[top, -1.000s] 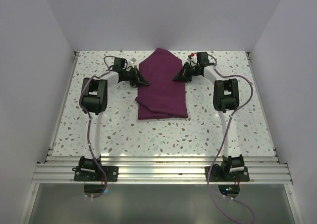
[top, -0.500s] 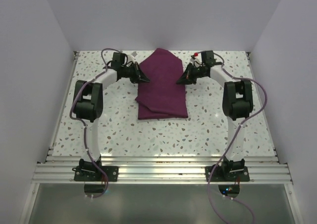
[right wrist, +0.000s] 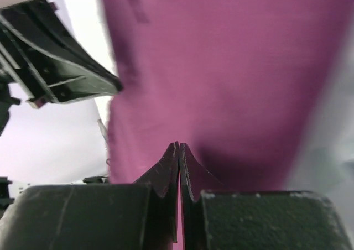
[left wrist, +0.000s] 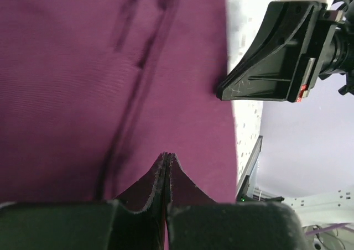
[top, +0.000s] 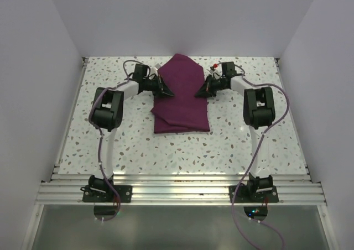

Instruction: Prepare the surgical pack

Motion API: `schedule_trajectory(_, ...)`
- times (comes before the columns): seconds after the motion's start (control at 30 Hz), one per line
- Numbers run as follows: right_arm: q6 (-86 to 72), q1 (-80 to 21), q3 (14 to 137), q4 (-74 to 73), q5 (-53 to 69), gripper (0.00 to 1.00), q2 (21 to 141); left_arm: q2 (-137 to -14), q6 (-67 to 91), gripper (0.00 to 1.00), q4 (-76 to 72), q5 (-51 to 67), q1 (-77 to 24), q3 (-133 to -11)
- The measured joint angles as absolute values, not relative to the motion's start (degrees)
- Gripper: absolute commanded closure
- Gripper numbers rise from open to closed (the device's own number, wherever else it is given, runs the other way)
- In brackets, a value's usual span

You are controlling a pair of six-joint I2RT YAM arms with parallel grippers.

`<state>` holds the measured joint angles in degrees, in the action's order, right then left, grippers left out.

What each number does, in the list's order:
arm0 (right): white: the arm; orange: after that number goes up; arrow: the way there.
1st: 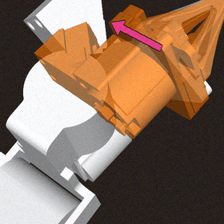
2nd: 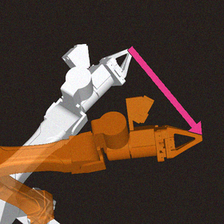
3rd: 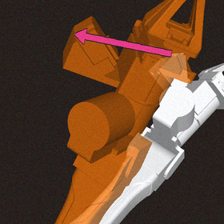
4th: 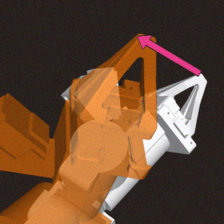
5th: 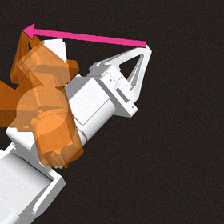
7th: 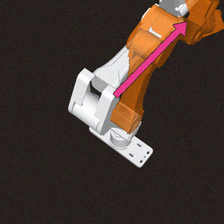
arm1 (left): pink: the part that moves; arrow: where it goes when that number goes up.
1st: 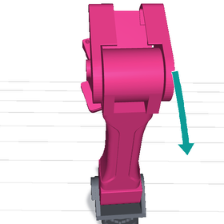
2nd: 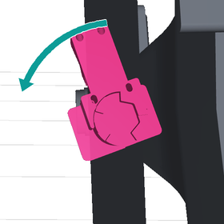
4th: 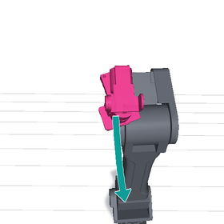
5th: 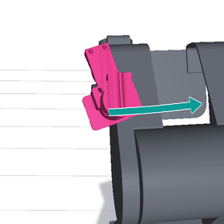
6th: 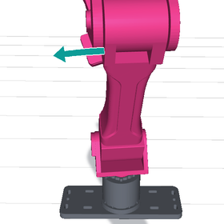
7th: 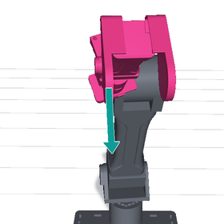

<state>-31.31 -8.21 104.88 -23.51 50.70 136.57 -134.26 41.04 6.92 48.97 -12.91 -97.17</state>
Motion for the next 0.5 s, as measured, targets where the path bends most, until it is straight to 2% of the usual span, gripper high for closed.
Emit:
schedule_trajectory(0.2, -32.1, -7.2, 103.4, -22.5, 52.1, 1.00, 140.6, -139.7, 40.8, 1.00, 8.8, 50.8, -11.1, -98.9)
schedule_trajectory(0.5, -32.4, -7.0, 110.0, -23.1, 51.5, 1.00, 141.3, -138.7, 37.8, 1.00, 13.8, 48.1, -10.5, -102.7)
